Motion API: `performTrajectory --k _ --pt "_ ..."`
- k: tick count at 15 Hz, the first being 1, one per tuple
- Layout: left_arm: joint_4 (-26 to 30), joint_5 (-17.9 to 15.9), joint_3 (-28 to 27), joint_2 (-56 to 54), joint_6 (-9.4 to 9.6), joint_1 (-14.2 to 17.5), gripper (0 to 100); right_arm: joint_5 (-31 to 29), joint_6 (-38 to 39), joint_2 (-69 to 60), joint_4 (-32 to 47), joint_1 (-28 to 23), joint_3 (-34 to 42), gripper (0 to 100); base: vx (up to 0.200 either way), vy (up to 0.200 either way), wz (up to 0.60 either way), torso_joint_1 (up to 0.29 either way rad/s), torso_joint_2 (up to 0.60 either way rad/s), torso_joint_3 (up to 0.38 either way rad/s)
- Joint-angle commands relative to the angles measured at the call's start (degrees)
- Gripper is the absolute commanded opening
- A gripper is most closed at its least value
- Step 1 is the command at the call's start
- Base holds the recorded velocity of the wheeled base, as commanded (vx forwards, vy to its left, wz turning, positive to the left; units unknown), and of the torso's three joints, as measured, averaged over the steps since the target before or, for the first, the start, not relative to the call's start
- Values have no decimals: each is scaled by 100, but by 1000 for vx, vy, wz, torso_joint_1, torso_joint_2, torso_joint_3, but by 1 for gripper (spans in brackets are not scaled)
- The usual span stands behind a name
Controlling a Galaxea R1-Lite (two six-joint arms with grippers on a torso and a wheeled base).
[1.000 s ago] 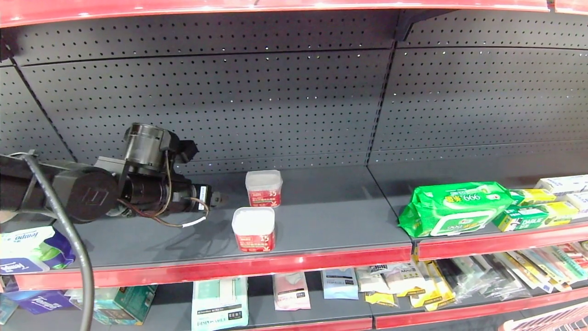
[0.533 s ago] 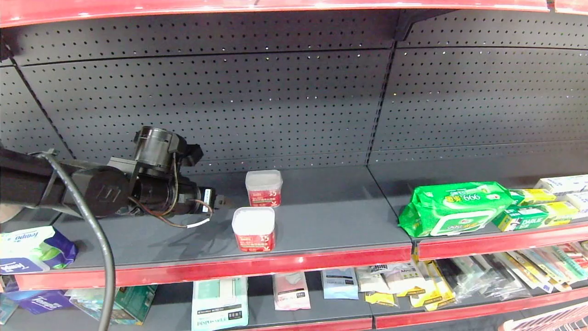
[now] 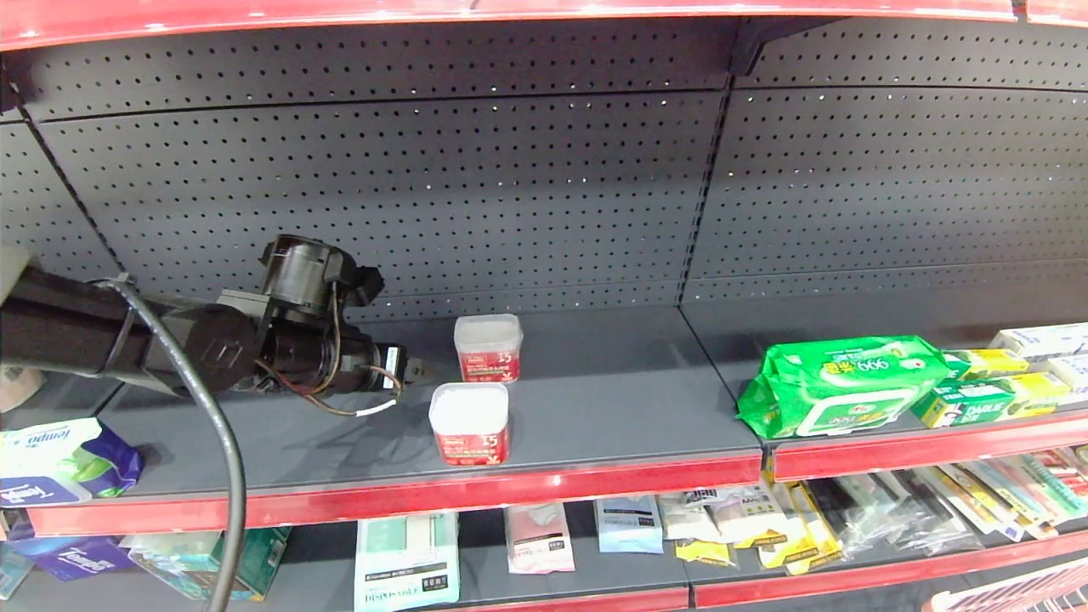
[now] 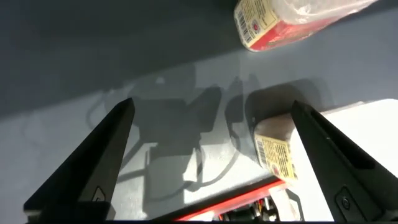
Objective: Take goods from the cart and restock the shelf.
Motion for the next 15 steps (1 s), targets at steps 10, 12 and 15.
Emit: performTrajectory --k 10,12,15 --pt "-112 -56 -142 290 -12 -56 100 1 -2 4 -2 0 1 100 0 0 0 0 0 0" --pt "-112 -65 -142 325 -21 -64 100 1 -2 4 7 0 1 100 0 0 0 0 0 0" --pt "-112 -127 -142 325 -12 -73 100 1 7 4 7 0 1 100 0 0 0 0 0 0"
